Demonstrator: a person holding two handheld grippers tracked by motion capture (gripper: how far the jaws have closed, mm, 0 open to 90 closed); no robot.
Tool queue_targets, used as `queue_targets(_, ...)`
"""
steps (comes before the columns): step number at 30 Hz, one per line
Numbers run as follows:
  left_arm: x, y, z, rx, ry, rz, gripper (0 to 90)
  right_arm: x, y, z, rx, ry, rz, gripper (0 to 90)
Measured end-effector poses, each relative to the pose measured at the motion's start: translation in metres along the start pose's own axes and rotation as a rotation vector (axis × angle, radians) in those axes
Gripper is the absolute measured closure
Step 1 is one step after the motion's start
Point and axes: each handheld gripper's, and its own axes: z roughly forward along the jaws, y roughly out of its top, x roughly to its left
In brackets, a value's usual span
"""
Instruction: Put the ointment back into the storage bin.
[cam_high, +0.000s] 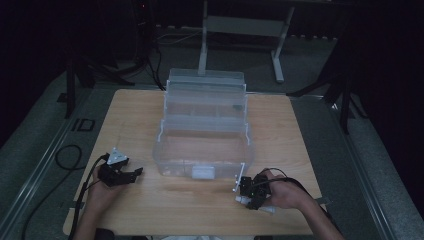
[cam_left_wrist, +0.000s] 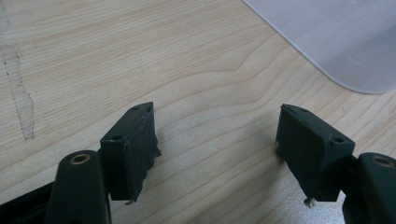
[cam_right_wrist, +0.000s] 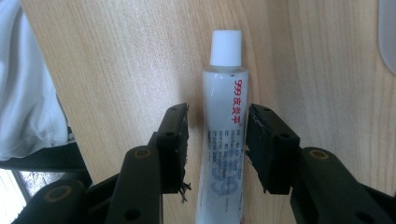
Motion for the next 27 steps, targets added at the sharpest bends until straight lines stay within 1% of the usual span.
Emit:
queue_targets(6, 0.0001, 0.0000, 0.0000, 0.001, 0.000, 0.001, 29.5, -0.0010, 0.0032, 0.0064, 0.033, 0.008, -0.001, 62.4)
queue_targets(14, 0.0000, 0.0000, 0.0000, 0.000, 0.000, 0.000, 29.5, -0.0025, 0.0037, 0.0079, 0.039, 0.012, 0.004, 64.7)
queue_targets(15, 0.0000, 0.0000, 0.0000, 0.000, 0.000, 0.001, 29.6, -0.0034, 0.0032, 0.0077, 0.048, 0.009, 0.007, 65.5)
queue_targets(20, 0.0000, 0.0000, 0.0000, 0.000, 0.000, 0.000, 29.5, -0.0037, 0.0032, 0.0077, 0.049, -0.002, 0.008, 69.0)
queue_targets(27, 0.0000, 0.0000, 0.0000, 0.000, 0.000, 0.000, 29.5, -0.0015, 0.0033, 0.0071, 0.047, -0.009, -0.011, 70.2)
